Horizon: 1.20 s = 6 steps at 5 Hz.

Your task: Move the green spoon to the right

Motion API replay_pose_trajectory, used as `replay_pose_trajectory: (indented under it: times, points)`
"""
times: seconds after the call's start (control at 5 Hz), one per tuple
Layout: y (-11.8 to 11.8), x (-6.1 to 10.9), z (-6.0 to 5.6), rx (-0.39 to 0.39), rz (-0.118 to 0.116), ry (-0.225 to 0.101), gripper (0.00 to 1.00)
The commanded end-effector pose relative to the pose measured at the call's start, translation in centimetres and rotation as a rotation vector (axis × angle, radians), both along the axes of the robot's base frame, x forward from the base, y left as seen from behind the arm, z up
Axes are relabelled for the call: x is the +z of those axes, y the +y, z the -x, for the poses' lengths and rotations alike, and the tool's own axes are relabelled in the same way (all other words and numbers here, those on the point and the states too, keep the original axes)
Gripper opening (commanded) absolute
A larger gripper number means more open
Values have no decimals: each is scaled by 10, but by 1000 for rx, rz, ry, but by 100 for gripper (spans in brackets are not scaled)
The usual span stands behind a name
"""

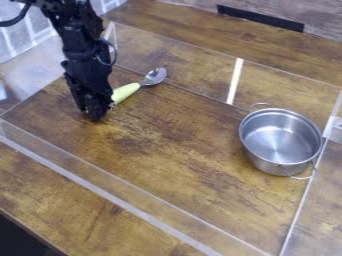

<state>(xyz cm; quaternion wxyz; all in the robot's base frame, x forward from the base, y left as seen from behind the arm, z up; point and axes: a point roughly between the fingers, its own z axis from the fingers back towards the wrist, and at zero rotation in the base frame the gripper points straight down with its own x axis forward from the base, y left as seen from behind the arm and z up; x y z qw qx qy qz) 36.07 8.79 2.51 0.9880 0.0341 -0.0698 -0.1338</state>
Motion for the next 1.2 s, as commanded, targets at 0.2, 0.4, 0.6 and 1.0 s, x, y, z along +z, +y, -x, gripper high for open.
replay_pose_trajectory:
  times: [0.2,0.4,0.6,1.0]
  points:
    - [-30,12,-17,-214,27,-33,0]
    - [-39,13,-17,-226,41,-35,0]
    - [-47,13,-15,-235,56,-36,0]
    - [-63,16,-10,-234,89,-37,0]
